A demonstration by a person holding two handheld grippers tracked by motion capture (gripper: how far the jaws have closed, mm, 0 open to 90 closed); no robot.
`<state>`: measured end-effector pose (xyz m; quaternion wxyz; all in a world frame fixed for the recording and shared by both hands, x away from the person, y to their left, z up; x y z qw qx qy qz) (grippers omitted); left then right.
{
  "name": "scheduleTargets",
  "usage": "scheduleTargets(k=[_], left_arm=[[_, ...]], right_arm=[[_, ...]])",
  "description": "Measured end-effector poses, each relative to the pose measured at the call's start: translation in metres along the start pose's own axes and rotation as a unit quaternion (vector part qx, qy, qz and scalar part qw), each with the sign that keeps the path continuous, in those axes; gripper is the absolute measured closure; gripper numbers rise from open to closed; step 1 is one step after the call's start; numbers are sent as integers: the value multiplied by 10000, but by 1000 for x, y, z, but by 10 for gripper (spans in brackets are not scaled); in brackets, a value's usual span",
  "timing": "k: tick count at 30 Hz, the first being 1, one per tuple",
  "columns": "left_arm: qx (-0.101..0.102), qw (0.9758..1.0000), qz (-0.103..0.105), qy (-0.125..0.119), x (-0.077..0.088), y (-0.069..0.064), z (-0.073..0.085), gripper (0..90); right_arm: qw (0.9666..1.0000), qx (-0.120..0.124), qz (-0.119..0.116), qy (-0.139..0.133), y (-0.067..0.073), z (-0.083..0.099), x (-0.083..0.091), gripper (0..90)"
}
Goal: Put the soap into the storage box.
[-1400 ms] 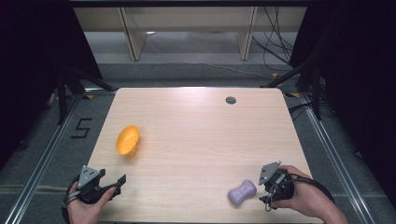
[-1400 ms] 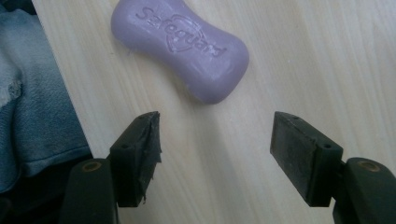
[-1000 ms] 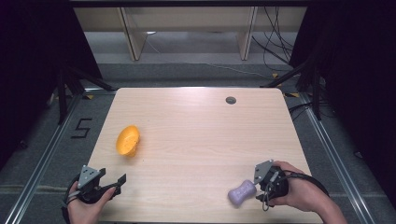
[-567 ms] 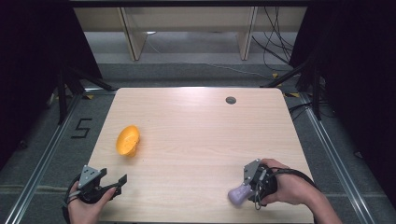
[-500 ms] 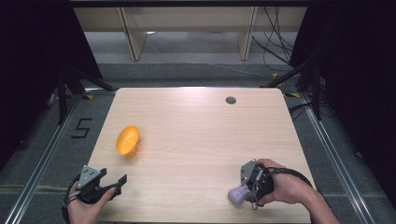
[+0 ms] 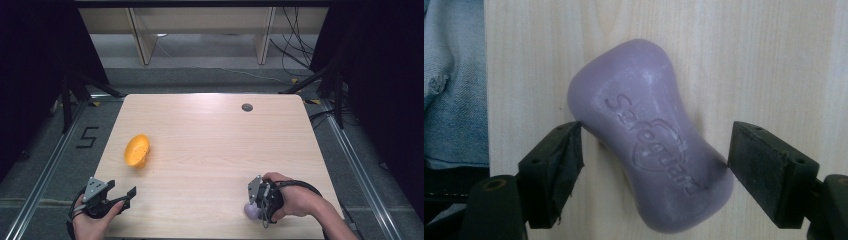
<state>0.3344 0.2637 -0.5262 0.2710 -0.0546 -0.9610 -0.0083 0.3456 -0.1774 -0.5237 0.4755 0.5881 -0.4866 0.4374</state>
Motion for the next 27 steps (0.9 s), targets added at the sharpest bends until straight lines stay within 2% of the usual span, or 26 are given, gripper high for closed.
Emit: scheduleTargets(k=[1, 2, 3, 4, 5, 7, 8, 10, 11, 12, 13, 14, 15, 16, 17, 18, 19, 21, 23, 25, 26, 27], left_arm=[[12, 10000, 27, -13, 0, -1, 0, 155], [16, 10000, 56, -20, -1, -1, 0, 155], [3, 10000, 43, -20, -1, -1, 0, 154], [3, 10000, 65, -7, -1, -1, 0, 154], [10, 10000, 61, -7, -1, -1, 0, 154], [13, 10000, 58, -8, -1, -2, 0, 155], [17, 10000, 55, -7, -1, -1, 0, 155], [39, 10000, 38, -17, -1, -2, 0, 155], [35, 10000, 42, -11, -1, -2, 0, 155], [33, 10000, 43, 1, -1, -2, 0, 155], [24, 10000, 44, -2, -1, -2, 0, 156], [21, 10000, 42, 6, -1, -2, 0, 156], [19, 10000, 40, 9, -1, -3, 0, 156], [43, 10000, 58, 4, -1, -3, 0, 157], [43, 10000, 58, 4, -1, -3, 0, 157], [48, 10000, 70, 3, -2, -3, 0, 157], [47, 10000, 61, 15, -1, -3, 0, 158], [47, 10000, 62, 16, -1, -3, 0, 159], [42, 10000, 70, 16, -1, -3, 0, 161], [37, 10000, 68, 27, -1, -3, 1, 163], [42, 10000, 68, 37, -1, -3, 1, 170], [50, 10000, 65, 43, -1, -3, 1, 170]], right_arm=[[10000, -57, -39, -32, 1, -1, -1, 227], [9996, -294, -40, 14, 4, 0, -2, 231], [9999, -130, -38, 48, 2, 0, -3, 241], [9999, -69, -69, 58, 1, -1, -4, 253], [9997, -193, -116, 8, 3, -1, -7, 265], [9998, -130, -123, 109, 1, 0, -9, 294], [9996, -216, -128, 141, 1, 1, -10, 305], [9996, -207, -127, 135, 1, 0, -11, 344], [9988, -463, -129, 110, 3, 1, -11, 364], [9984, -537, -174, 40, 5, 0, -12, 381], [9991, -374, -190, 5, 2, -1, -13, 413], [9979, -621, -179, 41, 4, 1, -12, 437], [9985, -533, -147, 47, 2, 1, -12, 453], [9983, -534, -216, -73, 2, 0, -13, 474], [9983, -534, -216, -73, 2, 0, -13, 474], [9968, -770, -190, -88, 3, 2, -13, 483], [9976, -648, -199, -144, 1, 1, -13, 484], [9964, -795, -212, -222, 2, 1, -13, 485], [9968, -749, -159, -207, 0, 2, -13, 487], [9927, -1173, -177, -213, 5, 3, -12, 488], [9955, -899, -152, -245, 1, 4, -12, 489], [9955, -899, -152, -245, 1, 4, -12, 489]])
Point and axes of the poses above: each handheld gripper's, and its own axes: x roughly backward along the jaws, z roughly out of its underside, y roughly to its left, the point moved 6 cm from there along -x, roughly forward along the jaws, and after that the axes turned 13 degrees about -z, right-handed, at the moved point
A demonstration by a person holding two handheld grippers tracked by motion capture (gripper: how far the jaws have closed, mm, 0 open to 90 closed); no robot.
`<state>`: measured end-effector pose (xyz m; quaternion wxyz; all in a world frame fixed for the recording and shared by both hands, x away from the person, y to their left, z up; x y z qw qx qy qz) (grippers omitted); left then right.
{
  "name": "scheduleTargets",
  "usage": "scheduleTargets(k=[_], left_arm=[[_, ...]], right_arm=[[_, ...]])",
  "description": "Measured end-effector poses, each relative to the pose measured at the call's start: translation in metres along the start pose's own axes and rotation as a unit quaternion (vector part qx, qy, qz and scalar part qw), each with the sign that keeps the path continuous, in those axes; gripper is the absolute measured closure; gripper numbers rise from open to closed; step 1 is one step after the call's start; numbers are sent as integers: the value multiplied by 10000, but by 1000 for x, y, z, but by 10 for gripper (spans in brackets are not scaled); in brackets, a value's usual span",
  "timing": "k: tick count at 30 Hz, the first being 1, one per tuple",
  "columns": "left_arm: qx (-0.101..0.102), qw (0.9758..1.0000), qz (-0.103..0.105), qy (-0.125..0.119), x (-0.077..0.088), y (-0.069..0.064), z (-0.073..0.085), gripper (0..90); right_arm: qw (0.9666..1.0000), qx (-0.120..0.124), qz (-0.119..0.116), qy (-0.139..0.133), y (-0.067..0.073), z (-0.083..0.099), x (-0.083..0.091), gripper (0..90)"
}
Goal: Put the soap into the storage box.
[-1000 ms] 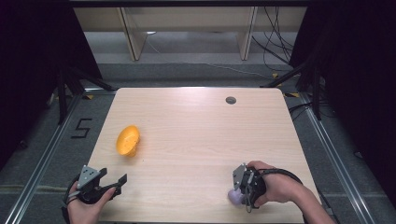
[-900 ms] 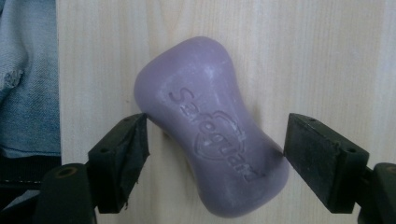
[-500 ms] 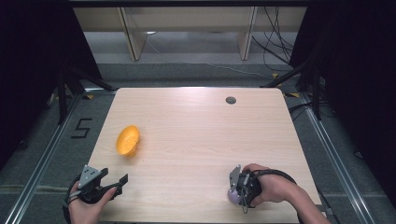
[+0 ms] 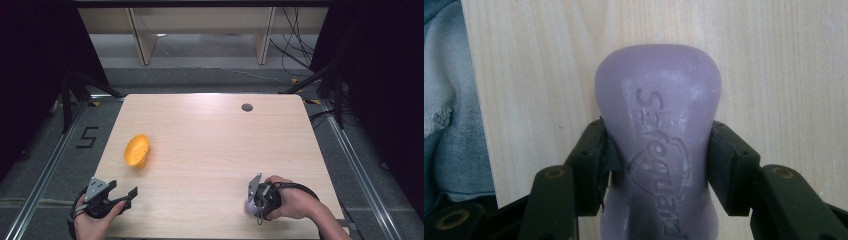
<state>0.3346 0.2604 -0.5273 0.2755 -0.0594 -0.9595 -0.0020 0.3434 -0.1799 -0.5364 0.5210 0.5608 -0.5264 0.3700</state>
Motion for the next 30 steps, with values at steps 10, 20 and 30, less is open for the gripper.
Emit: scheduleTargets(k=[10, 20, 30], left_arm=[[-59, 10000, 22, 9, 0, 0, 0, 181], [-31, 10000, 20, 3, 0, -1, 0, 180], [-31, 10000, 31, -38, -1, -3, 0, 180]], right_arm=[[9994, -186, 147, -238, 1, 4, 2, 495], [9984, -290, 268, -400, 3, 5, 9, 499], [9969, -255, 561, -486, 1, 5, 19, 502]])
Point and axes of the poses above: each handheld gripper's, and its own axes: x roughly backward along the jaws, z roughly out of its underside, y roughly to its left, the point moved 6 cm from there along -x, roughly forward along the jaws, and after that the axes turned 13 degrees about -z, right-handed, at the moved point
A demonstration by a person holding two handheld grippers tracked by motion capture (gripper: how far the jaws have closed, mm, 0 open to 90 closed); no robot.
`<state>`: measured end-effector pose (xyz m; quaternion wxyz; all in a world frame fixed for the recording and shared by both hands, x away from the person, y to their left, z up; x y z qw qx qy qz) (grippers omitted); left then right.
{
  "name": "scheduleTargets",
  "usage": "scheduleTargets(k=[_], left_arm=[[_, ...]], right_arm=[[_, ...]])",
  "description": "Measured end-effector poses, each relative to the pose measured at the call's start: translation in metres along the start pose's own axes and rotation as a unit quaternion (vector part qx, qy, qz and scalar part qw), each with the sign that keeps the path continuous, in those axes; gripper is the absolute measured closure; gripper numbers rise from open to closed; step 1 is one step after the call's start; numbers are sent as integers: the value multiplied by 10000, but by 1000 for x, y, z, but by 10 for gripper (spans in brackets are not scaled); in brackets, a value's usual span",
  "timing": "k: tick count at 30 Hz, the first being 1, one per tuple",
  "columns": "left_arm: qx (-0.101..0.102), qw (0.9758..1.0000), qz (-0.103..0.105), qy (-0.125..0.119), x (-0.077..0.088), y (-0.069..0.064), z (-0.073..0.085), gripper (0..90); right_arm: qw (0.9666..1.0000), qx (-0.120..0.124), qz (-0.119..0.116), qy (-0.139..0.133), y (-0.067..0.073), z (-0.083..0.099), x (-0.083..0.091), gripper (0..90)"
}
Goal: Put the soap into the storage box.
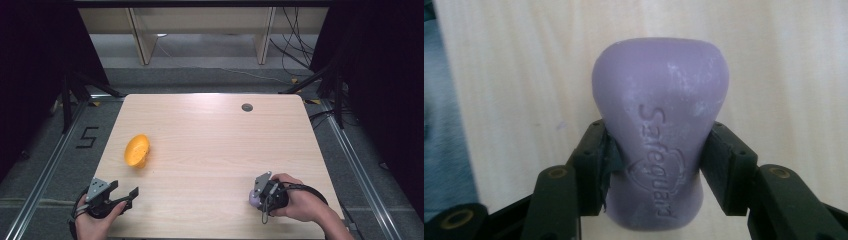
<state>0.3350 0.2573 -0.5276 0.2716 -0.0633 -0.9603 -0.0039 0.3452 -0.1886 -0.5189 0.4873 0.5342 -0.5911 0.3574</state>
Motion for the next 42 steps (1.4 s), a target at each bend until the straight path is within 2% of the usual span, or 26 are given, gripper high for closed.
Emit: scheduleTargets(k=[3, 4, 5, 8, 9, 11, 13, 14, 17, 18, 19, 21, 23, 25, 29, 30, 32, 34, 35, 36, 37, 38, 39, 40, 41, 42], left_arm=[[-32, 10000, -7, 11, 1, 0, 0, 180], [-35, 10000, -10, 7, 1, 0, 0, 180], [-46, 10000, -9, 6, 1, 0, 0, 180], [-41, 10000, -16, 6, 1, 0, 0, 180], [-57, 10000, -15, 2, 1, 0, 0, 180], [-63, 10000, -12, -12, 1, 0, -1, 180], [-119, 9999, -1, 4, 1, -1, -1, 181], [-126, 9999, 0, -15, 2, -2, -1, 186], [-168, 9998, 22, -42, 3, -5, -4, 197], [-158, 9998, 92, -93, 2, -7, -5, 198], [-198, 9997, 97, -97, 2, -8, -6, 199], [-179, 9997, 159, -109, 2, -11, -7, 199], [-226, 9996, 163, -79, 1, -11, -7, 199], [-196, 9995, 216, -83, 1, -13, -8, 199], [-204, 9993, 299, -112, 3, -17, -11, 200], [-254, 9992, 289, -109, 3, -17, -12, 200], [-234, 9990, 353, -128, 4, -21, -15, 200], [-297, 9984, 464, -143, 5, -26, -20, 201], [-286, 9981, 515, -184, 5, -30, -23, 201], [-326, 9976, 575, -217, 5, -33, -26, 202], [-360, 9972, 616, -210, 6, -36, -29, 203], [-391, 9966, 680, -239, 5, -40, -31, 204], [-399, 9962, 746, -230, 5, -43, -34, 205], [-423, 9960, 752, -244, 5, -46, -36, 205], [-465, 9954, 793, -252, 4, -49, -38, 206], [-520, 9947, 849, -257, 4, -51, -41, 206]], right_arm=[[9999, -20, 127, -43, -2, 0, 4, 503], [9999, 44, 146, -57, -3, 0, 5, 503], [9998, -11, 174, -49, -2, 0, 5, 502], [9998, 32, 197, -81, -2, 0, 7, 503], [9994, 4, 339, -97, -4, 0, 8, 503], [9990, 82, 415, -124, -5, 0, 8, 503], [9991, 29, 393, -138, -4, 1, 9, 502], [9987, -72, 486, -153, -4, 1, 9, 503], [9983, -13, 552, -207, -5, 1, 10, 502], [9980, -70, 588, -199, -4, 1, 11, 502], [9977, 27, 653, -203, -6, 0, 12, 502], [9963, 9, 808, -290, -8, -1, 14, 502], [9941, -53, 1013, -396, -10, -3, 16, 502], [9909, 28, 1269, -443, -13, -4, 19, 502], [9823, -58, 1748, -669, -11, -8, 23, 502], [9789, 103, 1896, -752, -12, -11, 25, 502], [9741, 80, 2085, -874, -11, -15, 28, 502], [9722, -110, 2122, -987, -7, -18, 29, 502], [9709, 90, 2197, -948, -9, -20, 32, 502], [9695, 25, 2230, -1015, -8, -22, 32, 502], [9707, 12, 2178, -1010, -6, -24, 32, 502], [9688, 66, 2260, -1013, -6, -26, 33, 502], [9665, -43, 2345, -1041, -4, -26, 33, 502], [9668, -41, 2338, -1034, -3, -28, 33, 502], [9657, 138, 2379, -1026, -4, -30, 34, 502], [9670, 22, 2318, -1057, 0, -30, 32, 502]])
Point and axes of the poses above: each handheld gripper's, and its own axes: x roughly backward along the jaws, z roughly out of its underside, y roughly to its left, the point moved 6 cm from there along -x, roughly forward along the jaws, and after that the axes turned 13 degrees about -z, right-handed, at the moved point
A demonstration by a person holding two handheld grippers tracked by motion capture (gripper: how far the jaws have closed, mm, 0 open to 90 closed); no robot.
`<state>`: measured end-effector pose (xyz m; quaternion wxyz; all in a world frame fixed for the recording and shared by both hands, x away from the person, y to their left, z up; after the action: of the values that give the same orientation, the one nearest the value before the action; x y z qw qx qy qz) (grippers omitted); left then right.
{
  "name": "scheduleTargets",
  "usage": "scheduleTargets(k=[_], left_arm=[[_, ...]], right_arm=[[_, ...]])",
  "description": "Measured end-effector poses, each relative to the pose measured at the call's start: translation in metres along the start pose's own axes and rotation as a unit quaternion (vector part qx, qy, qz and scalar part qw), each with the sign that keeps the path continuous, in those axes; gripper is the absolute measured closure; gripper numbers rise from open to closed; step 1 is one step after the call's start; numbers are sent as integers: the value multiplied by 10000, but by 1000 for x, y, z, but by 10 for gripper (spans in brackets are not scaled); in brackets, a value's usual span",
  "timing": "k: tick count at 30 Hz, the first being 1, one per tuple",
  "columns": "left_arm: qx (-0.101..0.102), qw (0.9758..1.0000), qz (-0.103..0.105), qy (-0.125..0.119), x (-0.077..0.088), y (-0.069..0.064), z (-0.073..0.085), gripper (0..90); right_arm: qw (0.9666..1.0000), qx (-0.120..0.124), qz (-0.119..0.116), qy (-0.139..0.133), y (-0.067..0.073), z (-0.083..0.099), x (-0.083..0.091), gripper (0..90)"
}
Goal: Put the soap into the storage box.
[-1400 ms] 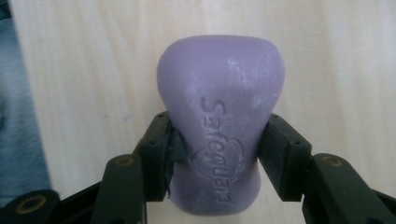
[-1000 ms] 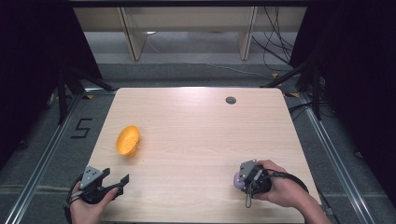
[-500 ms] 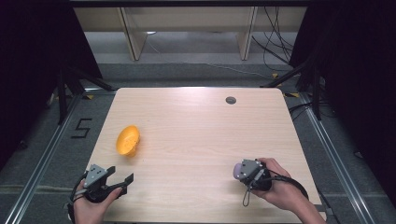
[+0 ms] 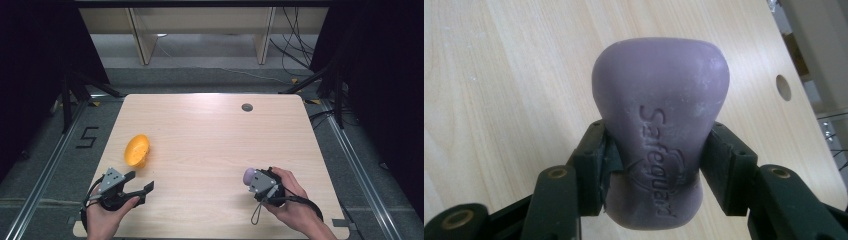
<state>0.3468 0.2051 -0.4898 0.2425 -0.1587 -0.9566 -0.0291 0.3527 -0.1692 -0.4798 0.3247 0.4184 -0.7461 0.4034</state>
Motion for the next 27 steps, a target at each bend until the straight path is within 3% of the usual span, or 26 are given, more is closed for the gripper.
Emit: scheduleTargets(k=[1, 3, 4, 5, 9, 10, 12, 16, 20, 21, 23, 25, 26, 27], left_arm=[[-30, 10000, 18, 7, -1, -3, -2, 206], [-124, 9998, 121, -16, -4, -9, -8, 208], [-151, 9998, 161, -15, -4, -13, -11, 208], [-177, 9996, 220, 9, -6, -17, -14, 208], [-490, 9975, 506, -29, -10, -36, -32, 215], [-487, 9971, 588, -27, -11, -43, -37, 215], [-662, 9944, 826, -58, -15, -56, -47, 217], [-810, 9892, 1223, 2, -23, -85, -63, 223], [-1106, 9816, 1554, 82, -30, -109, -76, 267], [-1076, 9801, 1665, 114, -32, -116, -79, 279], [-1110, 9769, 1817, 168, -35, -127, -83, 289], [-1126, 9761, 1848, 187, -38, -136, -86, 293], [-1121, 9758, 1868, 211, -39, -139, -86, 297], [-1151, 9739, 1945, 221, -41, -143, -87, 301]], right_arm=[[9999, 129, 42, 0, -2, -2, 0, 502], [9999, 22, 104, -1, 0, -2, 1, 502], [9997, 202, 104, -12, -2, -4, 1, 502], [9999, 55, 163, -14, -1, -4, 1, 502], [9992, 304, 241, -91, -4, -9, 2, 502], [9994, 228, 186, -157, -2, -11, 2, 502], [9992, 257, 202, -210, -1, -14, 1, 501], [9991, 255, 217, -247, 0, -19, 1, 502], [9988, 365, 189, -283, -1, -23, -1, 502], [9992, 273, 139, -268, 1, -23, -2, 502], [9988, 396, 113, -272, 0, -25, -3, 502], [9986, 434, 95, -269, 0, -26, -5, 502], [9990, 338, 81, -279, 1, -26, -5, 502], [9991, 311, 45, -268, 2, -26, -5, 502]])
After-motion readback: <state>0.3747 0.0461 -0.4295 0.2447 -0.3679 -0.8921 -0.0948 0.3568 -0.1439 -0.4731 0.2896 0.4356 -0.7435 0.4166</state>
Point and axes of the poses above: each handheld gripper's, and its own axes: x roughly backward along the jaws, z roughly out of its underside, y roughly to its left, the point moved 6 cm from there along -x, roughly forward along the jaws, and after that the axes turned 13 degrees about -z, right-handed, at the moved point
